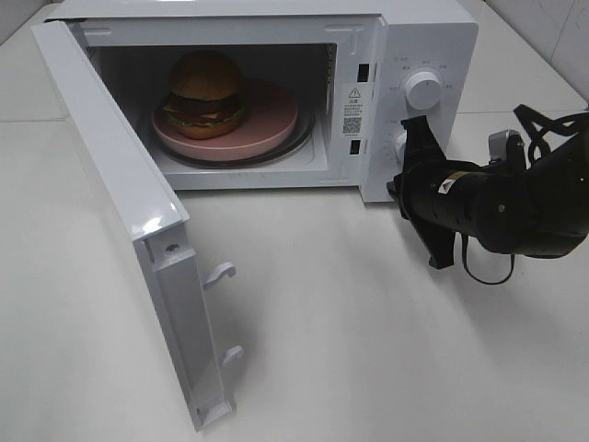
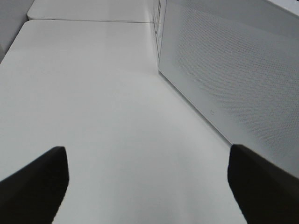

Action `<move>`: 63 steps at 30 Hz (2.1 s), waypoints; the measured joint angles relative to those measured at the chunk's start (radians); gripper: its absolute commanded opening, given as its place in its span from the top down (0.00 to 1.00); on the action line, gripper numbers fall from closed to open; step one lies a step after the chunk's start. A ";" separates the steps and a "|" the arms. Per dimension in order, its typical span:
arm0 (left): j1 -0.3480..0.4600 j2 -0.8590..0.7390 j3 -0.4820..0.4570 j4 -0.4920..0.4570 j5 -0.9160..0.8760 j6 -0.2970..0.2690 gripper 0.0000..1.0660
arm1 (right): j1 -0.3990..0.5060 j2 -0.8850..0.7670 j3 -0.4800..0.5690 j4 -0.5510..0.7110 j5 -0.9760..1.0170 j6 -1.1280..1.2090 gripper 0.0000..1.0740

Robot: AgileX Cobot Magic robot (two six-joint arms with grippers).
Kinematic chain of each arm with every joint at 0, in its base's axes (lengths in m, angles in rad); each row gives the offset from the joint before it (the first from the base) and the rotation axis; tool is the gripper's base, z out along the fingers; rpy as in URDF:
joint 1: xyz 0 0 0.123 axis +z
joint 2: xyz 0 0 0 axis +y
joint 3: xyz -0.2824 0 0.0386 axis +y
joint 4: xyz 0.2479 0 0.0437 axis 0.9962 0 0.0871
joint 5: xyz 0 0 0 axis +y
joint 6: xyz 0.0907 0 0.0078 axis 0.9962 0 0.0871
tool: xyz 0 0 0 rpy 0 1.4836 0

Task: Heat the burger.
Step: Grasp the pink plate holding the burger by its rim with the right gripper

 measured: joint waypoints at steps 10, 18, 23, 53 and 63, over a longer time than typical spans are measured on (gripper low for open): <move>0.000 0.000 0.000 0.000 0.000 0.000 0.21 | 0.000 -0.158 0.008 -0.081 0.261 -0.205 0.99; 0.000 0.000 0.000 0.000 0.000 0.000 0.21 | 0.000 -0.280 0.009 -0.084 0.524 -0.517 0.97; 0.000 0.000 0.000 0.000 0.000 0.000 0.21 | 0.000 -0.336 0.009 -0.084 0.638 -0.641 0.96; 0.000 0.000 0.000 0.000 0.000 0.000 0.21 | 0.000 -0.623 0.006 -0.250 1.002 -1.690 0.94; 0.000 0.000 0.000 0.000 0.000 0.000 0.21 | 0.000 -0.623 0.005 -0.296 1.024 -2.182 0.91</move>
